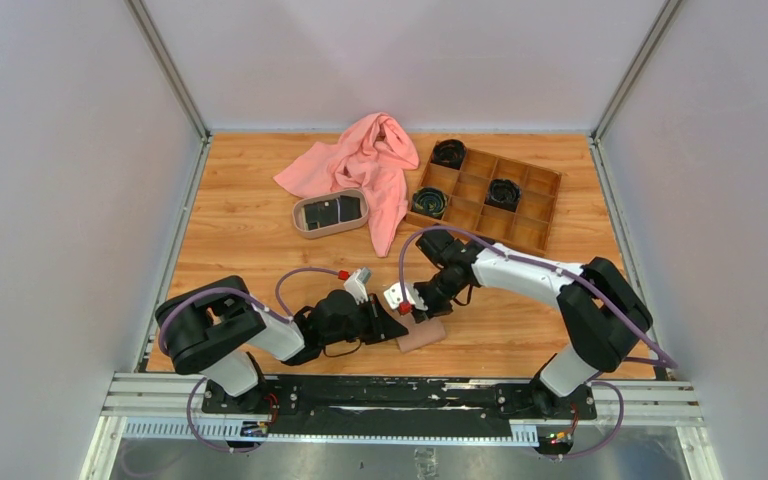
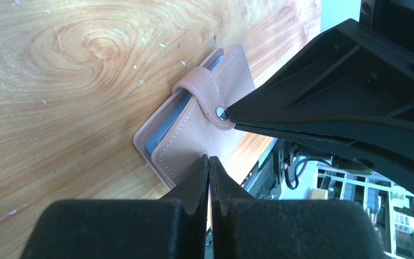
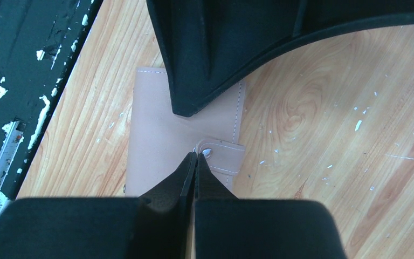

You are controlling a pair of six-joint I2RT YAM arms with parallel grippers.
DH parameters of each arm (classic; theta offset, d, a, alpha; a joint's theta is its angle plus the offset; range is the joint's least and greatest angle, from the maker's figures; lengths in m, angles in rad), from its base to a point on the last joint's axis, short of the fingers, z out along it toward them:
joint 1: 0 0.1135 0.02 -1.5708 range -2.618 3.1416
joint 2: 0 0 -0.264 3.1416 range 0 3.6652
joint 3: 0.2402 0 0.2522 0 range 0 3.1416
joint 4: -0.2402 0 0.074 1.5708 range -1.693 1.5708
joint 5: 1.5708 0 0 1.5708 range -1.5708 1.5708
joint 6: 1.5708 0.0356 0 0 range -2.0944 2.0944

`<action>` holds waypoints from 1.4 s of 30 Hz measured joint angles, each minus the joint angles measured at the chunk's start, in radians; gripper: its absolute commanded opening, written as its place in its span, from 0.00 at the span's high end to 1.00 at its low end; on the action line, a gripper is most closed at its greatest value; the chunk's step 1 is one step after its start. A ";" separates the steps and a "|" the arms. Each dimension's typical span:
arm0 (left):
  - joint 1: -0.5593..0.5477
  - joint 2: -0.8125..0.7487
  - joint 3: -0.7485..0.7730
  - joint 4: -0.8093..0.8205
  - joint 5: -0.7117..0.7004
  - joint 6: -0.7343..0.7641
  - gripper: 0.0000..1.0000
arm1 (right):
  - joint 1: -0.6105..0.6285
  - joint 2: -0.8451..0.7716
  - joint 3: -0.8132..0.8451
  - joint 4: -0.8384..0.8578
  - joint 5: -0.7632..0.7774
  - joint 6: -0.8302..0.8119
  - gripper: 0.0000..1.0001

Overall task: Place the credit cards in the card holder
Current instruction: Close the card holder at the center of the board.

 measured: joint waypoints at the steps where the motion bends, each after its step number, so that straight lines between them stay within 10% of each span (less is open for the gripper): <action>1: 0.000 0.000 0.000 0.000 0.000 0.000 1.00 | 0.002 -0.002 -0.002 0.001 0.003 -0.005 1.00; 42: 0.000 0.000 -0.001 0.001 0.005 0.003 1.00 | 0.072 0.041 0.071 -0.112 0.111 -0.063 1.00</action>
